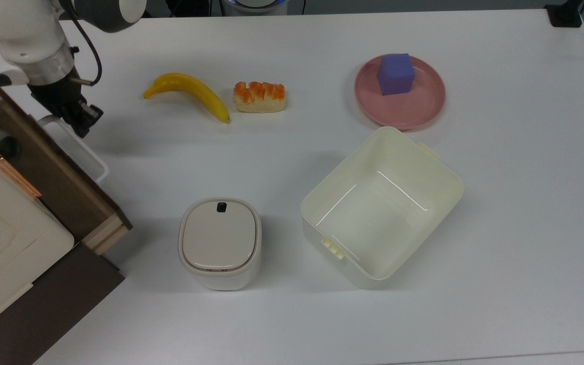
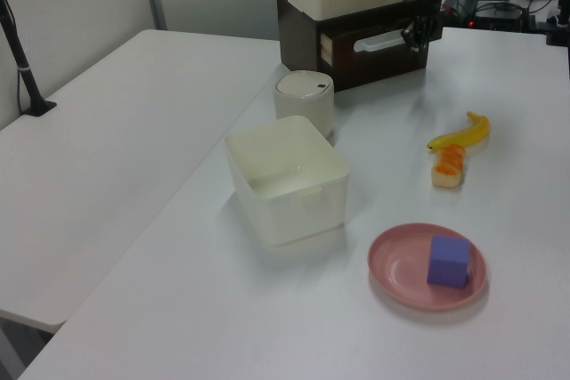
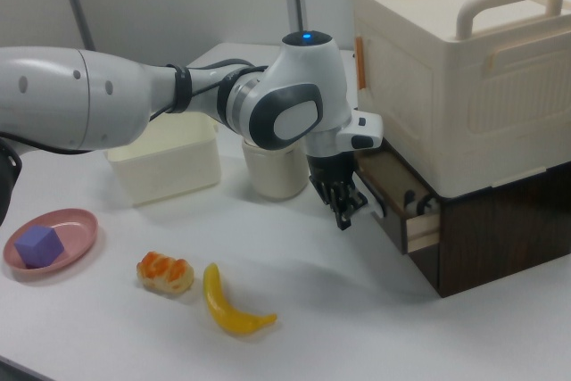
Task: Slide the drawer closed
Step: 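Push the drawer front with the gripper into the wooden unit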
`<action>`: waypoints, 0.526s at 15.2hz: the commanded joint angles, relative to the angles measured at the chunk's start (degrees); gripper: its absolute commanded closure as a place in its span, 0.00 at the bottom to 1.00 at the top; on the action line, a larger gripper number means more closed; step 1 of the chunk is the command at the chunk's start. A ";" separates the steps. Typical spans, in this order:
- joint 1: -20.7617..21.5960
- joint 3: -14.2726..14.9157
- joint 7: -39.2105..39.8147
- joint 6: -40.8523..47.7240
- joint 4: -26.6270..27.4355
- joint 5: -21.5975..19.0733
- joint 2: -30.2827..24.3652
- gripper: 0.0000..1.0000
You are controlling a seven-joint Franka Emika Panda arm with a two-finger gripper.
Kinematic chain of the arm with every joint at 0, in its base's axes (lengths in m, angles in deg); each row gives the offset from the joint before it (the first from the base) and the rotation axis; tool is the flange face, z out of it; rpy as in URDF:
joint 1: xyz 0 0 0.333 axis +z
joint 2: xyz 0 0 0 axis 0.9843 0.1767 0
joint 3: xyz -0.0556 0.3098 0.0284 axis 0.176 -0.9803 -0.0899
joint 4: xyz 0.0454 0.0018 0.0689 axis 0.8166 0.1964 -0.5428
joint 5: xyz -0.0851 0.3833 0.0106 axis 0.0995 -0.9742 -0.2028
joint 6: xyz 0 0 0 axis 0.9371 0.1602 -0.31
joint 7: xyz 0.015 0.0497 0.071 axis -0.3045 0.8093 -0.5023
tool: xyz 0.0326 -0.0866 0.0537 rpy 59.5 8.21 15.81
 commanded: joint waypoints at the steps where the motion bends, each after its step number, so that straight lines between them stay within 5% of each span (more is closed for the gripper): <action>1: 0.27 -0.30 -6.14 -7.51 0.24 -0.14 0.52 1.00; 8: -0.43 -0.30 -10.80 -14.28 0.16 -0.05 1.31 1.00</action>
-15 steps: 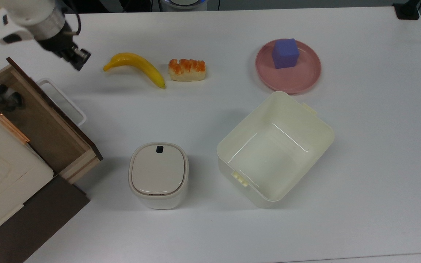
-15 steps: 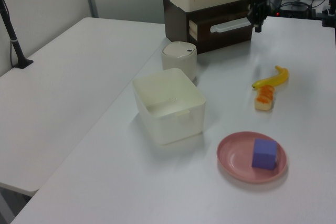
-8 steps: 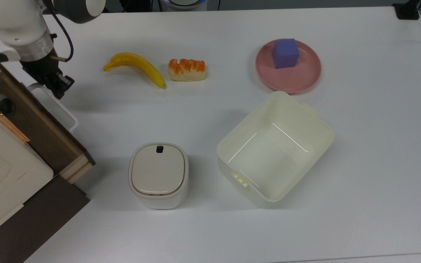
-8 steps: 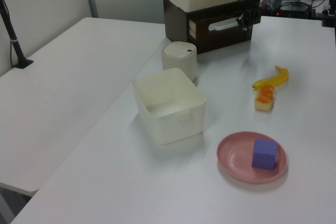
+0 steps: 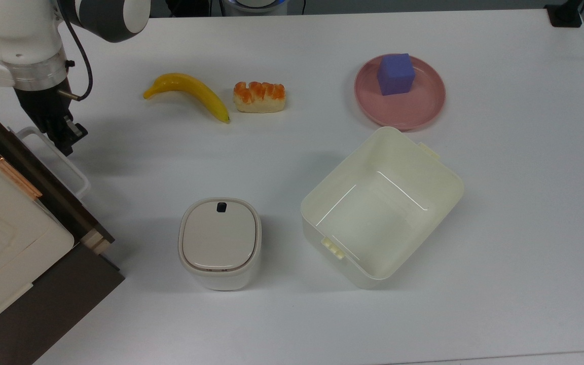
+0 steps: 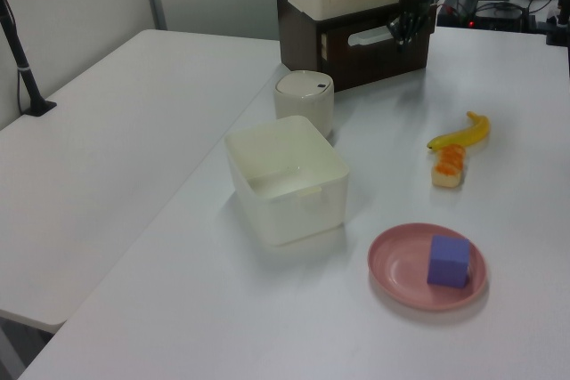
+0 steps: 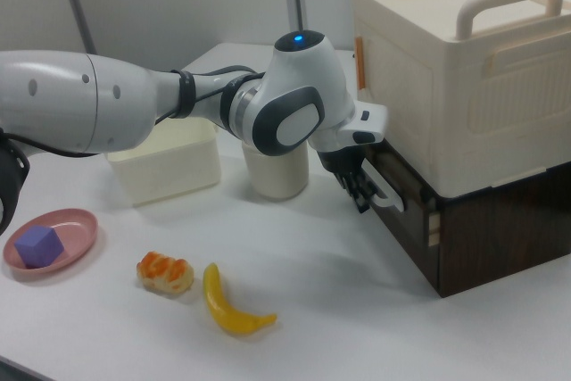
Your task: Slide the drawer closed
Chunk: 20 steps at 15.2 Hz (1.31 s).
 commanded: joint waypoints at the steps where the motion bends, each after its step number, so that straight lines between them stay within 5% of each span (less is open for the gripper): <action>1: -0.66 0.02 -2.56 -3.96 0.15 -0.05 0.33 1.00; 14: -2.25 0.11 -8.37 -10.91 0.06 1.44 2.27 1.00; 20: -1.98 -3.58 -2.49 3.82 1.39 2.06 -4.40 1.00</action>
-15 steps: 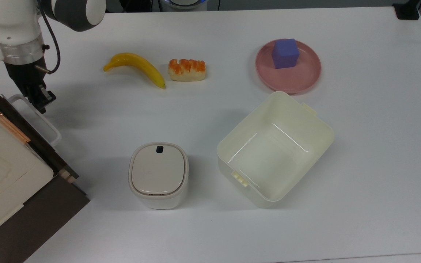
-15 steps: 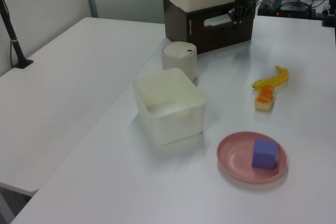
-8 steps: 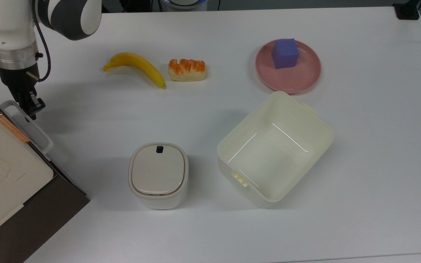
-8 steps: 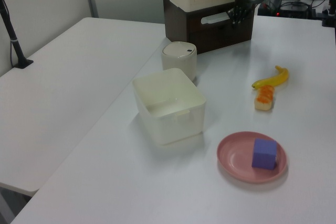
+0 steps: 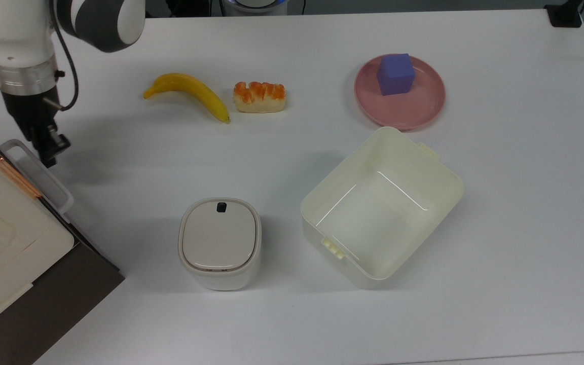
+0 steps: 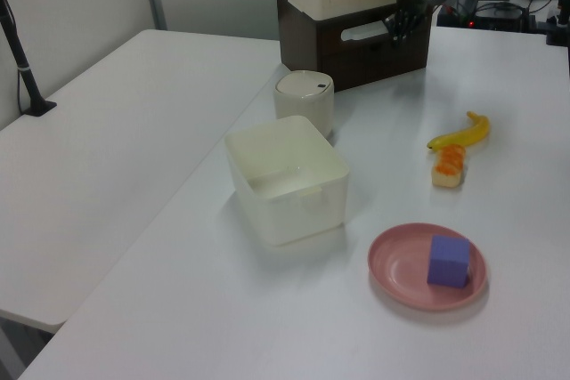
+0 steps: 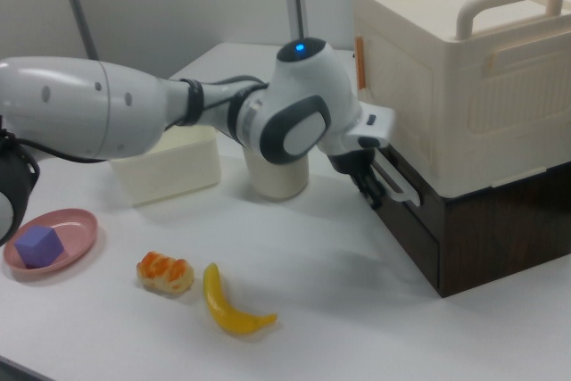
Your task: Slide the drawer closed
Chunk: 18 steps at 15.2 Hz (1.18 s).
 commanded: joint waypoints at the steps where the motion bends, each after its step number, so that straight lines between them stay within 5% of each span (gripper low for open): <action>1: 0.14 -2.83 4.78 13.65 1.41 0.98 -7.23 1.00; 7: 0.14 -6.96 14.44 35.01 0.79 0.81 -15.93 1.00; 16: 0.67 -7.76 32.04 56.39 -2.73 -1.65 -24.99 0.95; 18: 2.68 -7.67 29.95 56.23 -3.16 -4.01 -25.52 0.02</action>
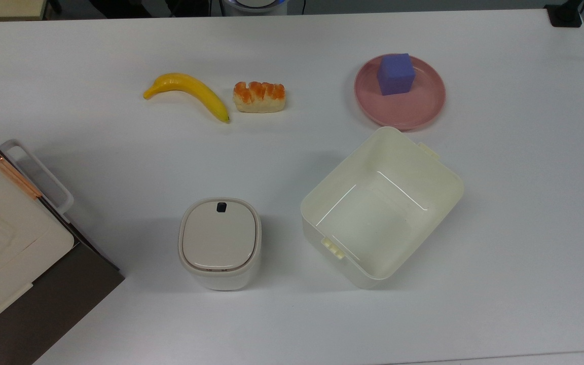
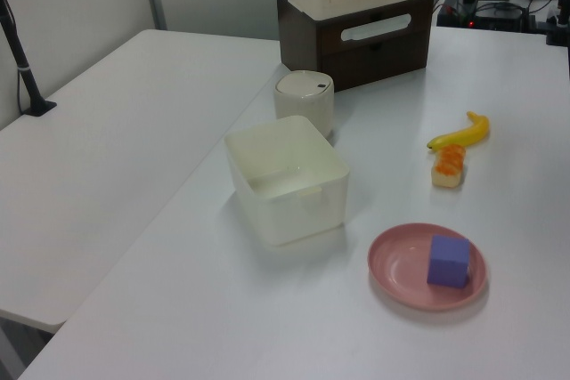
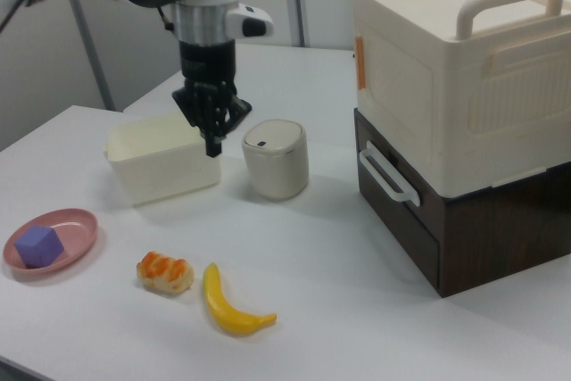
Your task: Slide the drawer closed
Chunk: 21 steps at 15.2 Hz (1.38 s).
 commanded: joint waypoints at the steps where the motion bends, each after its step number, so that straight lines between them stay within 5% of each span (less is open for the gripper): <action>1: 2.73 0.02 -2.92 0.85 -0.36 -2.99 -1.89 0.00; 10: 5.02 0.11 -28.77 -12.15 -0.10 -3.79 -1.54 0.00; 21: 5.46 0.46 -29.57 -14.79 0.42 -3.96 -1.54 0.00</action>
